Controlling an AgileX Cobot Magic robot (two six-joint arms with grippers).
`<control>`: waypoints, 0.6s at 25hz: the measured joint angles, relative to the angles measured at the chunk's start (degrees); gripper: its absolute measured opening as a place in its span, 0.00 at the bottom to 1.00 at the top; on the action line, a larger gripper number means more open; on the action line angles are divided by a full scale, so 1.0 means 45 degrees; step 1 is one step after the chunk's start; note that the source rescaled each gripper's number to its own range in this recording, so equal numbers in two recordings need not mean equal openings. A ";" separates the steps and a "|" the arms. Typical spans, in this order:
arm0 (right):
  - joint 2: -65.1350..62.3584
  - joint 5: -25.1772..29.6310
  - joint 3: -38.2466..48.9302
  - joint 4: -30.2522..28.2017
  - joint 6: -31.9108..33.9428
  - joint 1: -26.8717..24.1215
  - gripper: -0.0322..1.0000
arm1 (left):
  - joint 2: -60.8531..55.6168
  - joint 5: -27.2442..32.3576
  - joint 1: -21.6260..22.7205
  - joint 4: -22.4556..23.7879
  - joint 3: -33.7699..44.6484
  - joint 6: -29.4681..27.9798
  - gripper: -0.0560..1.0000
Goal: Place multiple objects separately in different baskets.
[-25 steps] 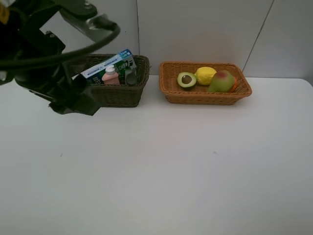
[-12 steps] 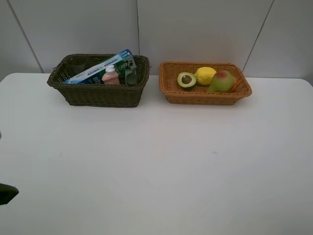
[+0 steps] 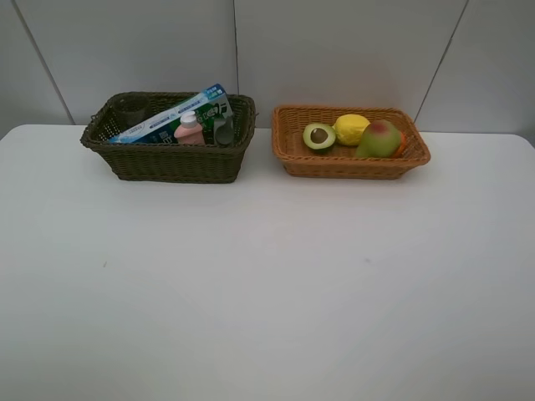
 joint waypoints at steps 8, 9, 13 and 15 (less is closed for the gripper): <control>0.0000 0.0000 0.0000 0.0000 0.0000 0.0000 1.00 | -0.2271 -0.0102 0.1665 0.0000 0.0062 0.0000 1.00; 0.0000 0.0000 0.0000 0.0000 0.0000 0.0000 1.00 | -0.2456 -0.0123 0.1835 0.0000 0.0091 0.0000 1.00; 0.0000 0.0000 0.0000 0.0000 0.0000 0.0000 1.00 | -0.3545 -0.0147 0.2452 0.0011 0.0090 0.0000 1.00; 0.0000 0.0000 0.0000 0.0000 0.0000 0.0000 1.00 | -0.4276 -0.0147 0.2747 0.0011 0.0090 0.0000 1.00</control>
